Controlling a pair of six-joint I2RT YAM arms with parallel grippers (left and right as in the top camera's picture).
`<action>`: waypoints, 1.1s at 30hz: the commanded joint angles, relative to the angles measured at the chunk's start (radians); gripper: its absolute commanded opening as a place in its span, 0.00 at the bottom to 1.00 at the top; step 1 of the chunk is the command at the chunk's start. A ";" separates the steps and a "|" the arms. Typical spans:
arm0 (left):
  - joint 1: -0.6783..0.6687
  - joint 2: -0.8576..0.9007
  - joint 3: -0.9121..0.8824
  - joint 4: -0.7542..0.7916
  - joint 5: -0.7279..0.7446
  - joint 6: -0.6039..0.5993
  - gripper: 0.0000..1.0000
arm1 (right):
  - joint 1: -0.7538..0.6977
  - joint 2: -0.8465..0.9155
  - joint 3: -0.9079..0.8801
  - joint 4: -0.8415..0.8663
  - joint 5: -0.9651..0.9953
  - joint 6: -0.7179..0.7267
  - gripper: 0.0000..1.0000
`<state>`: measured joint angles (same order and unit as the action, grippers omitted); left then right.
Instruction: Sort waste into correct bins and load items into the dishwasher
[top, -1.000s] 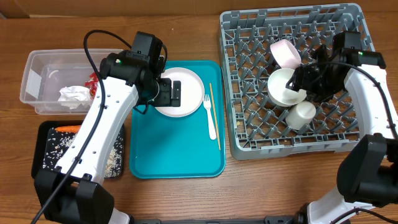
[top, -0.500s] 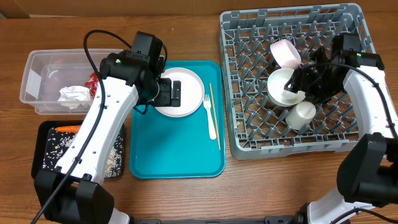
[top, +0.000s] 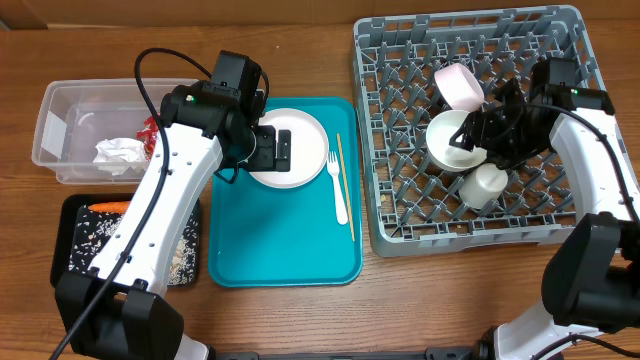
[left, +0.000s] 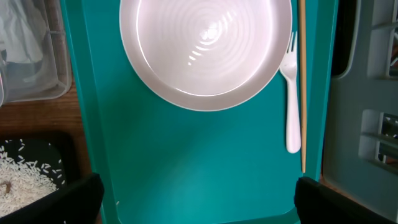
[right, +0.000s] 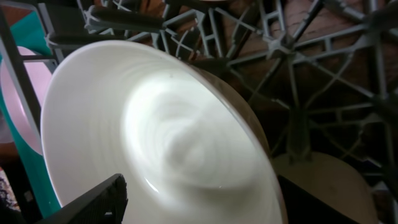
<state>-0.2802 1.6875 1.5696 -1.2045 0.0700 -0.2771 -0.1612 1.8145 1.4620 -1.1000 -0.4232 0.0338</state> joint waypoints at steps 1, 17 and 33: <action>0.005 0.000 -0.003 0.001 0.000 0.011 1.00 | 0.004 -0.022 -0.010 -0.003 -0.069 0.003 0.75; 0.005 0.000 -0.003 0.001 0.000 0.011 1.00 | 0.004 -0.022 -0.010 -0.046 -0.143 0.003 0.75; 0.005 0.000 -0.003 0.002 0.000 0.011 1.00 | 0.004 -0.021 -0.051 0.037 -0.101 0.004 0.70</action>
<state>-0.2802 1.6875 1.5696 -1.2045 0.0700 -0.2771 -0.1612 1.8145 1.4170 -1.0729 -0.5339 0.0319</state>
